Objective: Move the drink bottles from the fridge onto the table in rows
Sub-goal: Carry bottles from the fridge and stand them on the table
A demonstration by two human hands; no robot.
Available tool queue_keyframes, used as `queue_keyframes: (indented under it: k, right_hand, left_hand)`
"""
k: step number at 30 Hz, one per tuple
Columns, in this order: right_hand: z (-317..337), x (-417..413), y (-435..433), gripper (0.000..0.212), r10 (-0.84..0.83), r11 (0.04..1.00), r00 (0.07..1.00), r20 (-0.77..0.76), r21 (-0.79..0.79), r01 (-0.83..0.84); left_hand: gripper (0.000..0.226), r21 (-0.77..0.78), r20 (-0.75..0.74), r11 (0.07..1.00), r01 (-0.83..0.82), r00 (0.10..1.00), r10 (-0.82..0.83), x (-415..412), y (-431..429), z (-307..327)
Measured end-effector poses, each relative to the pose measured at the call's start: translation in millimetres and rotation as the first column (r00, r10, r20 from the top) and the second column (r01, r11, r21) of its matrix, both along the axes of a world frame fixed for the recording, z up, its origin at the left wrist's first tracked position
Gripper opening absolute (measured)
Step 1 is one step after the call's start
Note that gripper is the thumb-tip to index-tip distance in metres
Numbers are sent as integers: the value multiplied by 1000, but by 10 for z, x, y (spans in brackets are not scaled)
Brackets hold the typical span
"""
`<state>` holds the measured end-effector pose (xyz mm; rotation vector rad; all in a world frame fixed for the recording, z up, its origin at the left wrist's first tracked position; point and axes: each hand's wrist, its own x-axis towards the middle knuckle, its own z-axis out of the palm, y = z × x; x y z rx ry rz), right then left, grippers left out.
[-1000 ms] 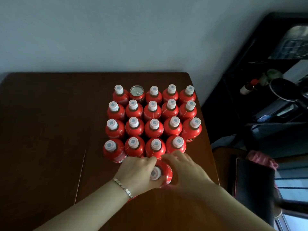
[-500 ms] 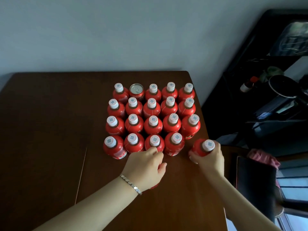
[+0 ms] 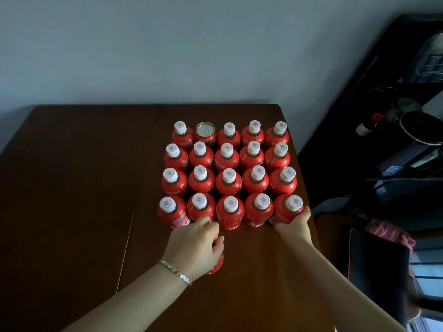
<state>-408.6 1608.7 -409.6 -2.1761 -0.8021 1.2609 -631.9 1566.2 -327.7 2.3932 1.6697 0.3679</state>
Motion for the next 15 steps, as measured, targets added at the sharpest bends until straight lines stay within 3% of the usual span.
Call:
queue_keyframes:
  k: [3, 6, 9, 12, 15]
  right_hand:
    - [18, -16, -81, 79, -45, 986, 997, 61, -159, 54]
    - [-13, -120, -241, 50, 79, 959, 996, -34, -270, -85]
    - [-36, -330, -370, 57, 232, 930, 969, -85, -272, -247]
    - [-35, -543, -428, 50, 320, 913, 940, -121, -225, -340]
    - [-39, -670, -473, 44, 379, 897, 915, -134, -188, -399]
  left_hand:
    - [31, -57, -35, 987, -151, 988, 149, -122, -22, -92]
    - [37, -154, -139, 949, -274, 957, 254, -296, -16, -180]
    - [39, -210, -172, 915, -346, 934, 314, -446, 11, -247]
    - [36, -270, -134, 885, -379, 925, 356, -590, -41, -365]
    - [72, -341, 18, 857, -386, 909, 416, -743, -161, -496]
